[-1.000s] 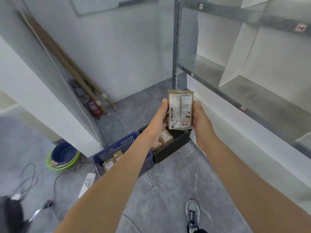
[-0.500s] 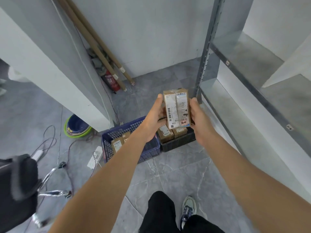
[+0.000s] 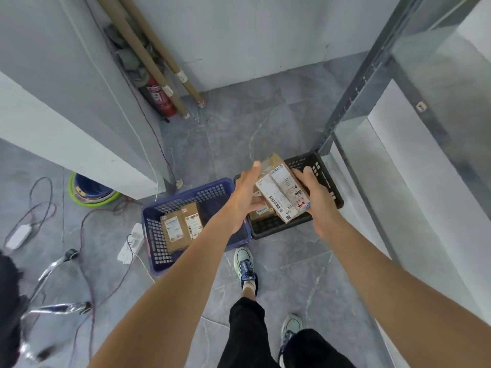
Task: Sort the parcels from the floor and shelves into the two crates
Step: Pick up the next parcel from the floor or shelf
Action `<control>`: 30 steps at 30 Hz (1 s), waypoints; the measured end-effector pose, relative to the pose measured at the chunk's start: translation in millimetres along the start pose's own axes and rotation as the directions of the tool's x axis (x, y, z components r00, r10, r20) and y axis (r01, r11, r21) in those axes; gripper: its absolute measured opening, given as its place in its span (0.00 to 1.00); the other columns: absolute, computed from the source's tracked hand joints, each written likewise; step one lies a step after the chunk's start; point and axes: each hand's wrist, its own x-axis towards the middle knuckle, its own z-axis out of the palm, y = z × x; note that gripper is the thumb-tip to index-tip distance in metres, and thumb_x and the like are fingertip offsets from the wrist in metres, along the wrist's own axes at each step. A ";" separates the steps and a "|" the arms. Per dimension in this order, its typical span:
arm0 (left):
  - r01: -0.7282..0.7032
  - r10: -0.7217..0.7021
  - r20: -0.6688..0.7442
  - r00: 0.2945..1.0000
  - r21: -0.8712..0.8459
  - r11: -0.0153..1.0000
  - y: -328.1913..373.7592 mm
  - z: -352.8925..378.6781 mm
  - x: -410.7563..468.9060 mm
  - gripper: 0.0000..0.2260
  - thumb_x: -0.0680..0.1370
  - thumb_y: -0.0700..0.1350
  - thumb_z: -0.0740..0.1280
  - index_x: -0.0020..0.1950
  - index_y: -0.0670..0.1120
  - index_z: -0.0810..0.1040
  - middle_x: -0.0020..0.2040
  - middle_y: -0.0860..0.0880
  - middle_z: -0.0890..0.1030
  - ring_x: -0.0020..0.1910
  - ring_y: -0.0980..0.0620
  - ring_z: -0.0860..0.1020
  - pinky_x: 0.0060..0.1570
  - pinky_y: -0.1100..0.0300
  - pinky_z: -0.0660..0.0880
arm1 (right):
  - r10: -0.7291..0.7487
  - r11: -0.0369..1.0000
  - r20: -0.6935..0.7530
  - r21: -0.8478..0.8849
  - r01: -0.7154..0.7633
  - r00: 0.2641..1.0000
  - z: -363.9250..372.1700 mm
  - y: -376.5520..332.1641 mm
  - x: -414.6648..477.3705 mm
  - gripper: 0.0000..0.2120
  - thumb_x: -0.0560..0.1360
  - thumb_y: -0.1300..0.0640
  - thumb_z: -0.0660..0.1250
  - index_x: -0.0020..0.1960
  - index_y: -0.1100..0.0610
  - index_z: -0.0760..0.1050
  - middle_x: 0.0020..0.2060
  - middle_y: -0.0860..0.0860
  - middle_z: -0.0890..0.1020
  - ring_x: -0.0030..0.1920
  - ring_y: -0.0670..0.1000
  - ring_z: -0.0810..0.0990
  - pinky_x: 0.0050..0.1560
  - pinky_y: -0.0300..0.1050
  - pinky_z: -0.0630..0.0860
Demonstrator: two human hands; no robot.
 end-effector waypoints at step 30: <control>0.565 -0.573 -0.146 0.806 -0.096 0.819 -285.5 26.3 339.8 0.50 0.62 0.85 0.53 0.78 0.60 0.59 0.74 0.52 0.69 0.71 0.47 0.69 0.73 0.39 0.64 | 0.367 0.857 0.031 -0.400 -0.325 0.930 -17.3 231.4 368.9 0.37 0.78 0.30 0.55 0.75 0.56 0.70 0.67 0.57 0.77 0.68 0.57 0.76 0.73 0.60 0.69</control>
